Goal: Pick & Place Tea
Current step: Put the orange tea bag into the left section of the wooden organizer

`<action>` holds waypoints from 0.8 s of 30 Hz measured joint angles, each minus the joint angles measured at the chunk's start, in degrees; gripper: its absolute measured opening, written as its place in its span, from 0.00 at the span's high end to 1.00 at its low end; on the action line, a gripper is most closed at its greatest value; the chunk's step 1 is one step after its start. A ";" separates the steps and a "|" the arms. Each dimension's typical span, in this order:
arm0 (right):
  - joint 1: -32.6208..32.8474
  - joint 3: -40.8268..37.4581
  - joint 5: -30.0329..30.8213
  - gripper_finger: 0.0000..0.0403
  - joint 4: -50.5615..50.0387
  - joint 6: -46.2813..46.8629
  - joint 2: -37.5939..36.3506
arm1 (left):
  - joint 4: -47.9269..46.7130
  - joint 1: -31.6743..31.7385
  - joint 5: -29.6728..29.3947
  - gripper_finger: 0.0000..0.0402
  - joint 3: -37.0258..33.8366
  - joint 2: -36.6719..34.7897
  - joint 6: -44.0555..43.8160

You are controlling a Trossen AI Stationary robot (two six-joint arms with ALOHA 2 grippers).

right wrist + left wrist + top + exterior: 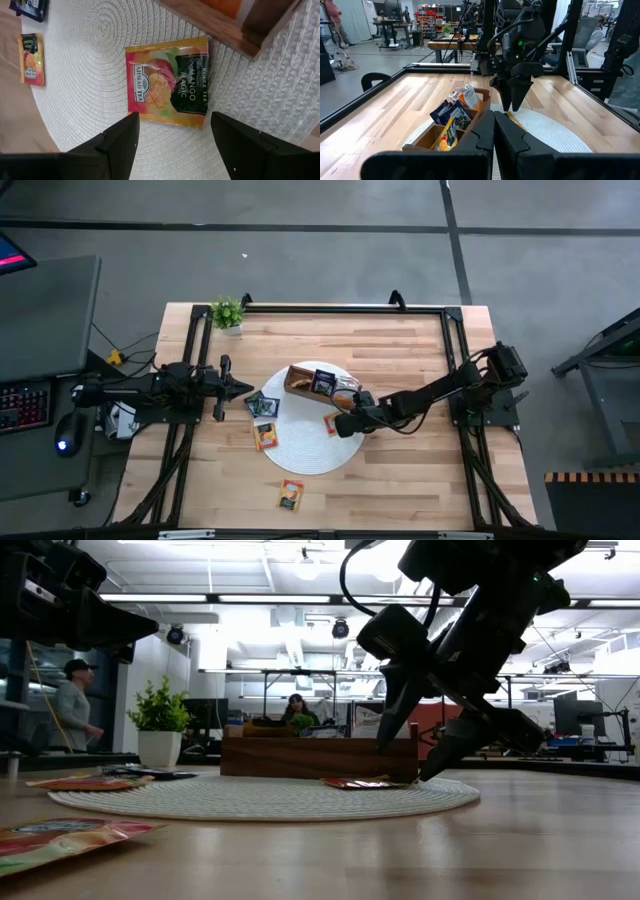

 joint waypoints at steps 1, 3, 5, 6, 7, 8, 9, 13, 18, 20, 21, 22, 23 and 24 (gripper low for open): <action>0.00 0.00 0.00 0.40 0.02 0.18 0.00 | 0.02 0.00 0.00 1.00 0.00 -0.02 0.00; 0.02 0.00 -0.17 0.40 0.12 0.34 0.00 | 0.01 0.01 0.00 1.00 -0.01 0.00 -0.01; 0.02 0.00 -0.73 0.40 0.14 0.39 0.00 | 0.01 0.01 0.00 1.00 0.01 0.00 0.00; 0.02 0.01 -0.94 0.40 0.16 0.44 0.06 | 0.00 0.01 0.00 1.00 0.01 0.00 -0.01; 0.02 0.02 -1.21 0.40 0.17 0.76 0.11 | 0.02 0.01 0.00 1.00 0.01 0.00 -0.01; 0.03 0.02 -1.42 0.40 0.13 0.92 0.11 | 0.00 0.01 0.00 1.00 0.01 0.00 -0.01; 0.05 0.02 -1.38 0.40 0.13 1.01 0.13 | 0.01 -0.01 0.00 1.00 0.01 0.00 0.01; 0.07 0.02 -1.01 0.40 0.18 1.05 0.13 | 0.01 0.00 0.00 1.00 0.00 -0.02 -0.01; 0.04 0.02 -1.36 0.40 0.44 1.27 0.13 | 0.00 -0.01 0.00 1.00 0.01 0.00 0.01; 0.04 0.02 -1.40 0.40 0.48 1.27 0.13 | 0.02 0.00 0.00 1.00 0.01 -0.01 -0.01; 0.04 0.02 -1.54 0.40 0.50 1.27 0.13 | 0.01 -0.01 0.00 1.00 0.01 -0.01 0.01; 0.04 0.02 -1.62 0.40 0.52 1.27 0.13 | 0.01 0.00 0.00 1.00 0.00 -0.01 -0.01; 0.04 0.02 -1.62 0.40 0.52 1.27 0.15 | 0.01 0.00 0.00 1.00 -0.01 -0.01 0.00; 0.04 0.02 -1.62 0.40 0.54 1.27 0.15 | 0.02 0.00 0.00 1.00 0.00 -0.02 -0.01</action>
